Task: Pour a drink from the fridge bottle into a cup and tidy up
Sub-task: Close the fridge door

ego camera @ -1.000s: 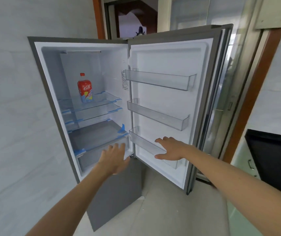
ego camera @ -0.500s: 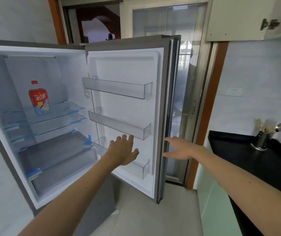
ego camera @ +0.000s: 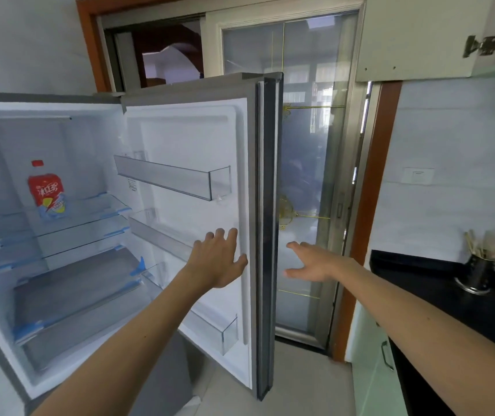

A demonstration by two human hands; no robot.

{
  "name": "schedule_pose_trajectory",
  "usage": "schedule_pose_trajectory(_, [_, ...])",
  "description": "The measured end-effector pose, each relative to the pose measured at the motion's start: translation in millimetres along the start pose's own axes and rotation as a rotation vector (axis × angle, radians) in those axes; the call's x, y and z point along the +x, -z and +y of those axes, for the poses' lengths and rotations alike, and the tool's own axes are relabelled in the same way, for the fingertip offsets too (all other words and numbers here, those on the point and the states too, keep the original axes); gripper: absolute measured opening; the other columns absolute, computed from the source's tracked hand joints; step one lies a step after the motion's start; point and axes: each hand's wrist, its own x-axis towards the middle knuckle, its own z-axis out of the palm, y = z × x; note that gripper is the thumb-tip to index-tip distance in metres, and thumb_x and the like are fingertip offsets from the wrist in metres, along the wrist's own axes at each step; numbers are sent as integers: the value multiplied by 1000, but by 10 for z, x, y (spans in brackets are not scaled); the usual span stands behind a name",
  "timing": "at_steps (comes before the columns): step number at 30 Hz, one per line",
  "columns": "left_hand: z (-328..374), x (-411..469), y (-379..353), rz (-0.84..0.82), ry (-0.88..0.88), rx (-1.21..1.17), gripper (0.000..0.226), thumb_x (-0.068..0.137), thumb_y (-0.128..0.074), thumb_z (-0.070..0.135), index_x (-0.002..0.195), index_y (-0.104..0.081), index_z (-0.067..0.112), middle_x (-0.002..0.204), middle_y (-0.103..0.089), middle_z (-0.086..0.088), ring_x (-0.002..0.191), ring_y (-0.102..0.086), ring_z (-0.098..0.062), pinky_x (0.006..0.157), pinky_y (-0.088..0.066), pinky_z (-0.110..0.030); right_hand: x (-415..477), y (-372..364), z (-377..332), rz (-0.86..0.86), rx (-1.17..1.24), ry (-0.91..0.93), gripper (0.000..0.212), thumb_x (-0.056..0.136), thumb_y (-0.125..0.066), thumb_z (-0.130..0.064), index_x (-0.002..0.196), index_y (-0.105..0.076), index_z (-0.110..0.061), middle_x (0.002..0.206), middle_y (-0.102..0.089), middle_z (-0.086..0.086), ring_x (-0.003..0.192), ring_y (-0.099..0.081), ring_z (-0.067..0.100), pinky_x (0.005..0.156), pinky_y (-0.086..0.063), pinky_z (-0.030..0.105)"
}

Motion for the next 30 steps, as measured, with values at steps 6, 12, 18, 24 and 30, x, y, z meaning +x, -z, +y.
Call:
schedule_pose_trajectory(6, [85, 102, -19, 1, 49, 24, 67, 100, -34, 54, 154, -23, 16, 153, -39, -13, 135, -45, -35, 108, -42, -48, 247, 36, 15, 1, 32, 61, 88, 90, -55, -61, 156, -7, -26, 159, -27, 10, 140, -38, 30, 109, -40, 45])
schedule_pose_trajectory(12, [111, 99, 20, 18, 69, 48, 68, 100, -34, 54, 154, -22, 15, 153, -40, -14, 134, -46, -35, 106, -42, -48, 325, 15, -34, -18, 78, 74, 93, 91, -56, -59, 157, -2, -21, 162, -22, 10, 144, -32, 29, 114, -35, 45])
schedule_pose_trajectory(18, [54, -9, 58, 35, 74, 38, 67, 99, -34, 54, 153, -23, 15, 151, -42, -14, 132, -48, -35, 105, -44, -48, 221, 12, -97, -97, 111, 65, 96, 93, -55, -57, 156, 11, -25, 165, -14, 9, 148, -27, 27, 118, -29, 44])
schedule_pose_trajectory(24, [-92, -303, 179, 44, 70, 32, 68, 100, -33, 53, 154, -20, 15, 152, -40, -14, 133, -47, -35, 107, -43, -47, 49, -7, -332, -122, 78, 97, 99, 87, -55, -65, 154, 13, -38, 165, -14, 5, 147, -28, 26, 118, -29, 46])
schedule_pose_trajectory(30, [-369, -760, 336, 47, 55, 26, 66, 101, -34, 50, 154, -19, 14, 149, -42, -15, 131, -47, -35, 103, -43, -47, -175, -47, -780, -114, 39, 130, 96, 88, -55, -62, 152, 13, -42, 161, -26, 5, 138, -41, 24, 113, -36, 44])
